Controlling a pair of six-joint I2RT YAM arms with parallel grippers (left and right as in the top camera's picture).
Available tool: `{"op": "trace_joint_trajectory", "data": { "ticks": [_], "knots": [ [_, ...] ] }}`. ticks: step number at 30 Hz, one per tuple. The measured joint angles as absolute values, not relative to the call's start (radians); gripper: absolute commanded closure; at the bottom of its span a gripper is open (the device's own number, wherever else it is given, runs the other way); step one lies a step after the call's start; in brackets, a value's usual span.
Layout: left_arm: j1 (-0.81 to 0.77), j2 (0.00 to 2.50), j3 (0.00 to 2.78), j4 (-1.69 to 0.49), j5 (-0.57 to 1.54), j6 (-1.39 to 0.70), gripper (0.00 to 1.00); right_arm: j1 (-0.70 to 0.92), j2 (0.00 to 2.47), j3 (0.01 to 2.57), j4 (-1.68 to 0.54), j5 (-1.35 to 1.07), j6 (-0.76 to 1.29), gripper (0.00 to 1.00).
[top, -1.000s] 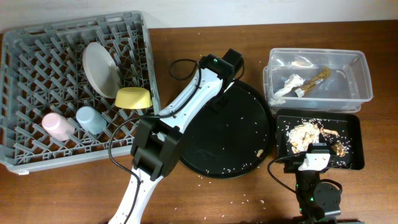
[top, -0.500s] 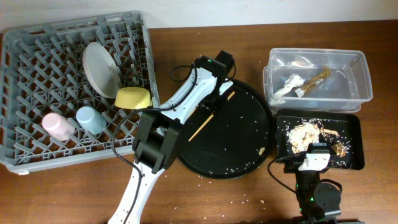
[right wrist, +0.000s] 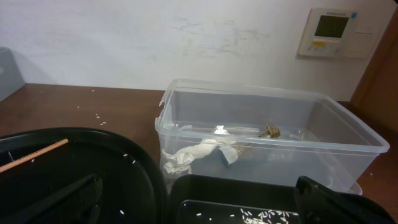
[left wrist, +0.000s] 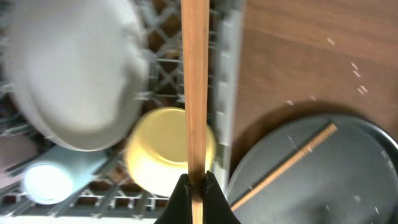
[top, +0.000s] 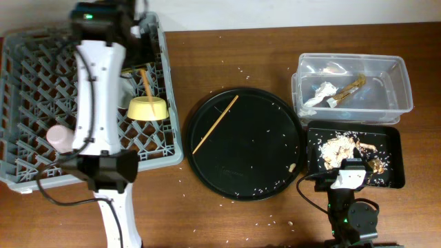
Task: Sort waste into correct bins and load items into the dishwasher rack
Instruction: 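Insert the chopsticks into the rack with the left gripper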
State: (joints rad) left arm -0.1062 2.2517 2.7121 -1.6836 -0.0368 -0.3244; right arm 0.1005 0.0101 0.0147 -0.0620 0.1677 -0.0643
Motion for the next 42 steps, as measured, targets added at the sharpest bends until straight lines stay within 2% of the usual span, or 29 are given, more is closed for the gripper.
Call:
{"op": "trace_joint_trajectory", "data": {
  "ticks": [3, 5, 8, 12, 14, 16, 21, 22, 23, 24, 26, 29, 30, 32, 35, 36, 37, 38, 39, 40, 42],
  "knots": [
    [-0.003, 2.258, 2.703, -1.654, -0.084, -0.246, 1.00, 0.101, 0.010, 0.015, -0.062, 0.168, -0.064, 0.02],
    [0.011, 2.290, 2.650, -1.640, -0.208, -0.212, 1.00, 0.101, 0.010, 0.015, -0.062, 0.168, -0.064, 0.01],
    [0.015, 2.338, 2.629, -1.674, -0.225, -0.202, 1.00, 0.101, 0.010, 0.015, -0.062, 0.168, -0.064, 0.01],
    [0.105, 2.212, 2.646, -1.662, -0.226, -0.197, 1.00, 0.101, 0.010, 0.015, -0.062, 0.168, -0.064, 0.02],
    [0.175, 2.199, 2.639, -1.615, -0.289, -0.202, 1.00, 0.101, 0.010, 0.015, -0.062, 0.168, -0.064, 0.01],
    [0.219, 2.211, 2.537, -1.469, -0.310, -0.197, 1.00, 0.101, 0.010, 0.015, -0.062, 0.168, -0.064, 0.02],
    [0.224, 2.296, 2.403, -1.292, -0.352, -0.117, 1.00, 0.101, 0.010, 0.015, -0.062, 0.168, -0.064, 0.02],
    [0.224, 2.304, 2.386, -1.241, -0.357, -0.104, 0.96, 0.101, 0.010, 0.015, -0.062, 0.168, -0.064, 0.02],
    [0.224, 2.312, 2.380, -1.240, -0.357, -0.098, 0.81, 0.101, 0.010, 0.015, -0.062, 0.168, -0.064, 0.02],
    [0.224, 2.317, 2.378, -1.240, -0.346, -0.072, 0.40, 0.101, 0.010, 0.015, -0.062, 0.168, -0.064, 0.02],
    [0.218, 2.320, 2.399, -1.320, -0.321, -0.046, 0.36, 0.101, 0.010, 0.015, -0.062, 0.168, -0.064, 0.02],
    [0.173, 2.327, 2.646, -1.537, -0.198, -0.050, 0.30, 0.101, 0.010, 0.015, -0.062, 0.168, -0.064, 0.01],
    [0.145, 2.307, 2.708, -1.550, -0.167, -0.053, 0.35, 0.101, 0.010, 0.015, -0.062, 0.168, -0.064, 0.01],
    [0.077, 2.275, 2.743, -1.554, -0.147, -0.060, 0.34, 0.101, 0.010, 0.015, -0.062, 0.167, -0.064, 0.01],
    [0.098, 2.275, 2.733, -1.570, -0.260, -0.206, 0.36, 0.101, 0.010, 0.015, -0.062, 0.168, -0.064, 0.02],
    [0.134, 2.276, 2.733, -1.552, -0.250, -0.239, 0.53, 0.101, 0.010, 0.015, -0.062, 0.168, -0.064, 0.02],
    [0.168, 2.276, 2.733, -1.544, -0.230, -0.249, 0.57, 0.101, 0.010, 0.015, -0.062, 0.168, -0.064, 0.02],
    [0.200, 2.281, 2.733, -1.545, -0.212, -0.255, 0.66, 0.101, 0.010, 0.015, -0.062, 0.168, -0.065, 0.01],
    [0.227, 2.304, 2.733, -1.555, -0.188, -0.258, 0.87, 0.101, 0.010, 0.015, -0.062, 0.167, -0.064, 0.01],
    [0.247, 2.334, 2.733, -1.551, -0.118, -0.224, 0.87, 0.101, 0.010, 0.015, -0.062, 0.168, -0.065, 0.01],
    [0.288, 2.423, 2.730, -1.600, -0.086, -0.256, 0.82, 0.101, 0.010, 0.015, -0.062, 0.168, -0.064, 0.02]
  ]
}}
